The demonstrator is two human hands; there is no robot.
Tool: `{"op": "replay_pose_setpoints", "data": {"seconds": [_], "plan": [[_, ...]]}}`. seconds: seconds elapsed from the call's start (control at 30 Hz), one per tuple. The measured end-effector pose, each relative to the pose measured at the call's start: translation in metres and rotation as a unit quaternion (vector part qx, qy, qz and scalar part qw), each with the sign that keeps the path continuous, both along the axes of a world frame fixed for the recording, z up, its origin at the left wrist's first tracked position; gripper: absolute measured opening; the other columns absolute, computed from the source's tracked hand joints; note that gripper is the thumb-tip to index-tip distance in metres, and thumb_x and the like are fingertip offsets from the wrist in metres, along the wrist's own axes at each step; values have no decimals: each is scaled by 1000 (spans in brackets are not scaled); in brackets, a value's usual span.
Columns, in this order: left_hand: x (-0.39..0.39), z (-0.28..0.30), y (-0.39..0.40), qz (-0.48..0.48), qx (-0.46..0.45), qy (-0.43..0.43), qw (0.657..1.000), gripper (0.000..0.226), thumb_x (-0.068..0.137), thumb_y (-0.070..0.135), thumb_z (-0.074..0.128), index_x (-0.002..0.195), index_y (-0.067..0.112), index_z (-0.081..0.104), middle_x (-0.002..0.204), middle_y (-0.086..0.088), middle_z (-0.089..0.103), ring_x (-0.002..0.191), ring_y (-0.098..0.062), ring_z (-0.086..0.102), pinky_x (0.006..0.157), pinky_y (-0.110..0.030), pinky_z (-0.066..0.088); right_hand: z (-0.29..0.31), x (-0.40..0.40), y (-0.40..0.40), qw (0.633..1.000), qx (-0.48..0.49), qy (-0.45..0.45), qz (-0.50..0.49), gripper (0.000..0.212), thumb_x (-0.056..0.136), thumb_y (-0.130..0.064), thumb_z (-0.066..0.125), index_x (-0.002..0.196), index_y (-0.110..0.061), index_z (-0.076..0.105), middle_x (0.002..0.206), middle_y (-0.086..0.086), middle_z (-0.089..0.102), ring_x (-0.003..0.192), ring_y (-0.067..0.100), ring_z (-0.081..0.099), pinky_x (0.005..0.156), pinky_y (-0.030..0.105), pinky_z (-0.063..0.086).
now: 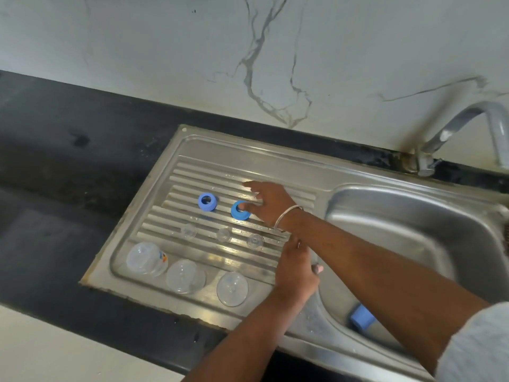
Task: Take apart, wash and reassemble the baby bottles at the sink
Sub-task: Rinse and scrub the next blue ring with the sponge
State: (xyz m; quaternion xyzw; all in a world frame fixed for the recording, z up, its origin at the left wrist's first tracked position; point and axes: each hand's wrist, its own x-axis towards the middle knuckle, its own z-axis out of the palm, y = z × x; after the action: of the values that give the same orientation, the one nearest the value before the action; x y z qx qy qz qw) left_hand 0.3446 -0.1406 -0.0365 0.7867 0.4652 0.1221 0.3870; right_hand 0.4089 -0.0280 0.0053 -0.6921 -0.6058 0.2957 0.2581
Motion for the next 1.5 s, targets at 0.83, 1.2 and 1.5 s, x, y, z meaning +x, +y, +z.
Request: {"op": "replay_pose_setpoints", "data": {"seconds": [0.83, 1.2, 1.5], "plan": [[17, 12, -5, 21, 69, 77, 994, 68, 73, 13, 83, 134, 31, 60, 133, 2, 49, 121, -15, 51, 97, -14, 31, -116, 196, -283, 914, -251, -53, -313, 26, 83, -17, 63, 108, -18, 71, 105, 9, 70, 100, 30, 65, 82, 31, 50], [31, 18, -14, 88, 58, 109, 988, 58, 74, 4, 79, 125, 29, 67, 134, 2, 48, 106, -10, 55, 90, -18, 38, -134, 204, -301, 942, -294, 18, -159, 37, 87, -31, 67, 121, -16, 66, 116, 12, 67, 111, 29, 60, 88, 28, 45], [39, 20, -21, 108, 86, 115, 984, 54, 73, -1, 75, 119, 25, 71, 134, -4, 51, 95, -12, 55, 90, -23, 43, -132, 210, -317, 950, -266, 7, -165, 34, 88, -38, 60, 119, -23, 64, 115, 7, 66, 108, 28, 62, 89, 33, 50]]}}
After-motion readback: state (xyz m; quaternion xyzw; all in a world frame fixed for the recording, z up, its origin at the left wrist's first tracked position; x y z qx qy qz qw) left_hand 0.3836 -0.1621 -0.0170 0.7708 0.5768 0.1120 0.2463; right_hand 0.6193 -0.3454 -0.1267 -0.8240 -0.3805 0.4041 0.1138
